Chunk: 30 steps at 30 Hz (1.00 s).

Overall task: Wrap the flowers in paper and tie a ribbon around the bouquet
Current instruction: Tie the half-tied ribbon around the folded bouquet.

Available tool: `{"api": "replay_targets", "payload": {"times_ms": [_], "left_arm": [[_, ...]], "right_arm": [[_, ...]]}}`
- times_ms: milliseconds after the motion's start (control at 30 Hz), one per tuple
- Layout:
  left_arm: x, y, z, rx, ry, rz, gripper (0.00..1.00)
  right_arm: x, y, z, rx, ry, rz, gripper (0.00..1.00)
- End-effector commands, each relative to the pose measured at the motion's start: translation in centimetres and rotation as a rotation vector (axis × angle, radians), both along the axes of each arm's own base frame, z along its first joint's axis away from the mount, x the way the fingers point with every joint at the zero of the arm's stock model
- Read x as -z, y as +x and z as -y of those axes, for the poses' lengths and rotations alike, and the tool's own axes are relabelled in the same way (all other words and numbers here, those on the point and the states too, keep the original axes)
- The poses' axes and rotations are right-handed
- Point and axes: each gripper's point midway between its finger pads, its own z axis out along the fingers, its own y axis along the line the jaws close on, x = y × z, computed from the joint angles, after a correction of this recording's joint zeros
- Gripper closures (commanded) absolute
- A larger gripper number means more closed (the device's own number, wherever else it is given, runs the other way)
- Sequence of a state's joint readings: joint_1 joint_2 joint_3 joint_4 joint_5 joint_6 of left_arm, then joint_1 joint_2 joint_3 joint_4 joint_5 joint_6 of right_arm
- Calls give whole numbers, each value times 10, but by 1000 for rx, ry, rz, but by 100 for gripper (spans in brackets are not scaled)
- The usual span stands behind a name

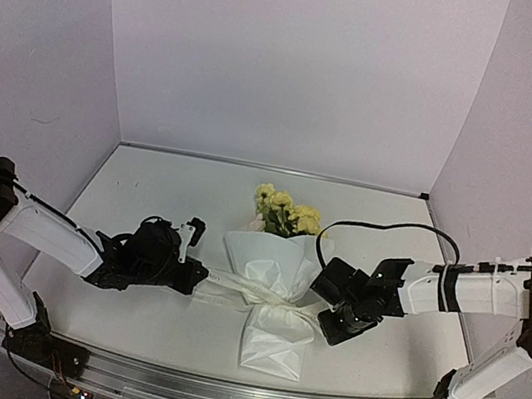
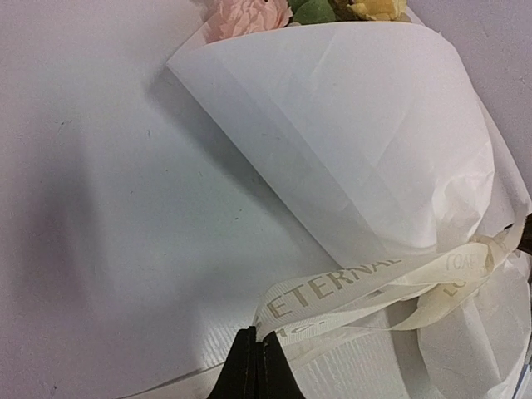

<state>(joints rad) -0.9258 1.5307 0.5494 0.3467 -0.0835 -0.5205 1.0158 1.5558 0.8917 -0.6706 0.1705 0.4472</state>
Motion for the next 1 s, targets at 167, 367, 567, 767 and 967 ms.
{"api": "replay_targets", "payload": {"times_ms": [167,367,567,767,967], "left_arm": [[6,20,-34,-171,5,-57,100],[9,23,-41,-207,13,-67,100],[19,25,-53,-255,19,-105,100],[26,29,-75,-325,-11,-154,100],[35,28,-94,-388,-32,-216,100]], "right_arm": [[12,-4,15,56,-13,-36,100],[19,-5,17,101,23,-52,100],[26,-7,18,138,67,-79,100],[32,-13,22,172,98,-100,100],[36,-27,20,190,139,-127,100]]}}
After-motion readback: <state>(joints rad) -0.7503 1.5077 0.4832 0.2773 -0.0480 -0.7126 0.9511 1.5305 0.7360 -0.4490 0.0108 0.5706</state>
